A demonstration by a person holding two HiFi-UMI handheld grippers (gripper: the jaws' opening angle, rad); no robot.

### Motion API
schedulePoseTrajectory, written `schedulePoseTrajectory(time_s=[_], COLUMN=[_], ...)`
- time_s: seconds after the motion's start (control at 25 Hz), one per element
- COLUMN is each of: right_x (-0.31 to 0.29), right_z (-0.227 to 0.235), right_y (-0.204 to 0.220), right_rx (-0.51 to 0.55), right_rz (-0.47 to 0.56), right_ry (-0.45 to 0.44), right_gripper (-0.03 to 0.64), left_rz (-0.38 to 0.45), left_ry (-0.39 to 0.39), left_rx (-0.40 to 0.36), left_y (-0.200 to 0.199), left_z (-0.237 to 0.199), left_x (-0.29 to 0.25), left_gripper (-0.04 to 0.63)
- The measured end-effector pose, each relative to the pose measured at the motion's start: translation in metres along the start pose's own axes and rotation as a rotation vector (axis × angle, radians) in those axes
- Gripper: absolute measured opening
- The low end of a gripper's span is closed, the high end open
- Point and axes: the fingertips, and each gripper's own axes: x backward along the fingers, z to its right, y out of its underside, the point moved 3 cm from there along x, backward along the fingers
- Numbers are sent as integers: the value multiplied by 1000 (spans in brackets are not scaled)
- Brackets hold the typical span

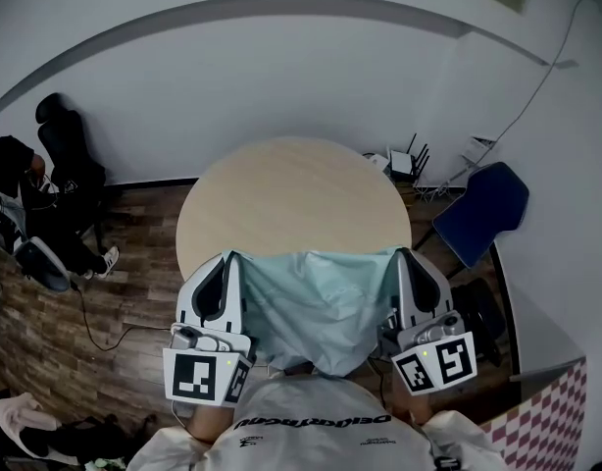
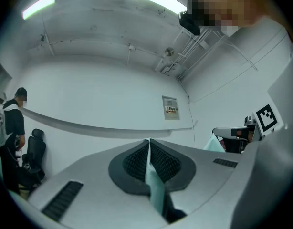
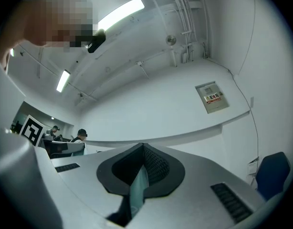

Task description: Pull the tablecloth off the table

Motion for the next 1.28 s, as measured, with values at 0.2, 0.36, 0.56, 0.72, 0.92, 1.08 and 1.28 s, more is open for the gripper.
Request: schedulePoseTrajectory(time_s=[0.2,0.36,0.56,0.72,0.92,1.08,1.28], right_x=[-14,-17,-20,-19,-19,-19,-19], right_z=[4,1,4,5,9,10,12], right_y=[-5,-2,-3,0,7,11,14], right_rx=[-3,13,6,1,5,7,9], right_rz=[1,-12,-14,-19,-33,-36,-37], right_ry=[6,15,34,51,60,63,67], right_gripper=[34,34,34,35,34,34,34], left_rz=[20,29,32,20,5,0,-1], left_ry=[-2,0,6,12,3,-4,-10], left_rx=[-1,-7,-17,-20,-12,-7,-10], left_y=[-11,-13,-15,-12,-6,-1,2], left_z=[-9,-11,-12,-13,-14,-15,-14], left_x=[-9,-10,-12,-12,-14,-15,-15], left_gripper=[14,14,14,14,14,14,14])
